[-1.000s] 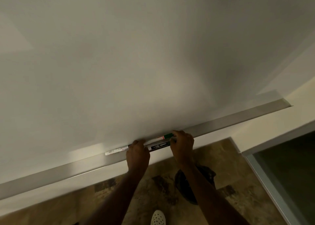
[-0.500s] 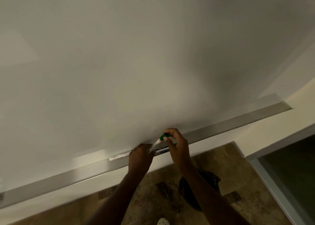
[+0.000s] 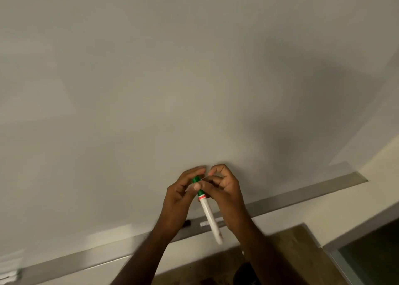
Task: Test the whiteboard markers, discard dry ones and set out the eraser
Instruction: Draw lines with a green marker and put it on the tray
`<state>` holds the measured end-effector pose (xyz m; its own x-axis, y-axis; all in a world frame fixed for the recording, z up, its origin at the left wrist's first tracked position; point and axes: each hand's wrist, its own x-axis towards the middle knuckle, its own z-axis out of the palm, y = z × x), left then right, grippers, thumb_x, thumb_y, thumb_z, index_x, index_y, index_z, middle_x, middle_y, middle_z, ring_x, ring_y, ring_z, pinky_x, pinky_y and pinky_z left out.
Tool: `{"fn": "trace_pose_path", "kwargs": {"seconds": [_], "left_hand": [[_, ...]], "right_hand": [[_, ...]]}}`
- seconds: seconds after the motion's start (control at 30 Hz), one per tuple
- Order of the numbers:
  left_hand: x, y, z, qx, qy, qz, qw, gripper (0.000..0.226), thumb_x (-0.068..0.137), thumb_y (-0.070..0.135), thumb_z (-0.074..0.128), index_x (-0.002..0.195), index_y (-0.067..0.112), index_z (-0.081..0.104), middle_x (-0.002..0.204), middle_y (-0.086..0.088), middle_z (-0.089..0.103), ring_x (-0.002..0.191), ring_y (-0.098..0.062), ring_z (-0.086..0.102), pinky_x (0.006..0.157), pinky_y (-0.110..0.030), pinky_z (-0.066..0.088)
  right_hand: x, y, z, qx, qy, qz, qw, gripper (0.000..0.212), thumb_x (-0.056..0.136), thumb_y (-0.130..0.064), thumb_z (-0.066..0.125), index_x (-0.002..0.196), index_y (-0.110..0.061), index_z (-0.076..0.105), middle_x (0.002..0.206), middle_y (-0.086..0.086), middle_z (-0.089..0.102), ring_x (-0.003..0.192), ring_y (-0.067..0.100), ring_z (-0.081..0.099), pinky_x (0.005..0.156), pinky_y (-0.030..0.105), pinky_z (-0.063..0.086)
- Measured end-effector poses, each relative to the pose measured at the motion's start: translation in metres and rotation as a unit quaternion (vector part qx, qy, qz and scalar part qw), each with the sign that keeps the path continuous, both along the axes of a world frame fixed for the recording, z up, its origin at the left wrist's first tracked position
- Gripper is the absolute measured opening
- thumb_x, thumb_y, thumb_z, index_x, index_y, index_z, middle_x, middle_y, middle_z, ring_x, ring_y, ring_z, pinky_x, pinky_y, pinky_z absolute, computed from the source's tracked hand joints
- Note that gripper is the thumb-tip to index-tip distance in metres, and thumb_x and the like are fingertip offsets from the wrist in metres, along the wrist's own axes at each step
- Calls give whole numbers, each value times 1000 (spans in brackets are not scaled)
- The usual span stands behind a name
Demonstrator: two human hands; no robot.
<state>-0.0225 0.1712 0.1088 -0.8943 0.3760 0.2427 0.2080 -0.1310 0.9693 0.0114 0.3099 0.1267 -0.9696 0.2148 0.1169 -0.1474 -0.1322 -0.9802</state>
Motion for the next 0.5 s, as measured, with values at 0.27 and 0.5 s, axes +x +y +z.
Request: {"fn": "trace_pose_path", "kwargs": {"seconds": [0.27, 0.5], "left_hand": [[13, -49, 80, 128, -24, 43, 991, 43, 87, 50, 66, 114, 18, 75, 114, -13, 73, 107, -30, 68, 90, -38, 55], [27, -92, 151, 298, -32, 160, 941, 31, 87, 34, 58, 98, 8, 70, 106, -14, 76, 96, -26, 72, 84, -41, 58]], "right_hand": [[-3, -54, 96, -48, 21, 108, 993, 15, 85, -21, 72, 74, -19, 63, 104, 21, 72, 68, 25, 69, 61, 33, 58], [3, -105, 130, -184, 113, 229, 949, 21, 78, -23, 76, 98, -18, 71, 85, 17, 69, 65, 20, 63, 50, 28, 52]]}}
